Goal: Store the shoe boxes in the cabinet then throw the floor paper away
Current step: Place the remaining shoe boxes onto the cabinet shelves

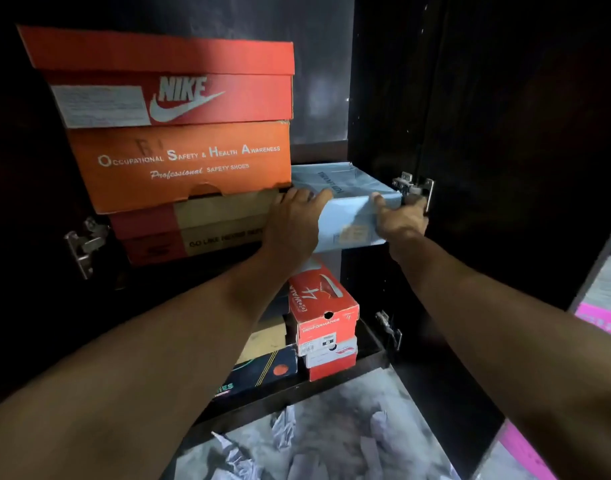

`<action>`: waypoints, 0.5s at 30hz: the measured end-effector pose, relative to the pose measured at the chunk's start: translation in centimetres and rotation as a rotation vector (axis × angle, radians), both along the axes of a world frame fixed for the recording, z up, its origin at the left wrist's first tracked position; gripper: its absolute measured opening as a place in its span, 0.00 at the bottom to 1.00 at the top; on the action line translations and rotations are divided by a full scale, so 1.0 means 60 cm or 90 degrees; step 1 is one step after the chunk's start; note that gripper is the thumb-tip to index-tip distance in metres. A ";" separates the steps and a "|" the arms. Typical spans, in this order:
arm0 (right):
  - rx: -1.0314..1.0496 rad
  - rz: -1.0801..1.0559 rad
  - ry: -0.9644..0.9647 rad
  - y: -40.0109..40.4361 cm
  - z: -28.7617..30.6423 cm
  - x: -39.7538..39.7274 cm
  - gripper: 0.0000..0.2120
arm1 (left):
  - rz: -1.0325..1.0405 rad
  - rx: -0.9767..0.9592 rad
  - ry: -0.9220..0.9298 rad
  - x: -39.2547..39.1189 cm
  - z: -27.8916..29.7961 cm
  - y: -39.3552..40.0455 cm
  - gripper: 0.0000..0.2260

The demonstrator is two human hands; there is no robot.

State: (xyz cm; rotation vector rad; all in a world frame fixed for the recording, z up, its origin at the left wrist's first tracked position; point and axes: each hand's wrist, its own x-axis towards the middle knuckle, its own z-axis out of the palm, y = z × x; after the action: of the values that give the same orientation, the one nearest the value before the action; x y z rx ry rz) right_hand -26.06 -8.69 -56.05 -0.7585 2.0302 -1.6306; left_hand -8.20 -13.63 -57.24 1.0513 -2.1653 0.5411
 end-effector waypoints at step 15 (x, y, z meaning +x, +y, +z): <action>-0.100 0.157 0.051 -0.006 -0.038 -0.021 0.33 | -0.027 0.046 0.045 -0.021 -0.041 -0.001 0.16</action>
State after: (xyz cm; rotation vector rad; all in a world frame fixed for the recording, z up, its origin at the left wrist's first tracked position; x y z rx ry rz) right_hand -27.29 -9.06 -58.36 -1.0997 1.7910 -1.6506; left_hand -9.45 -13.71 -59.69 1.0442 -2.1535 0.4018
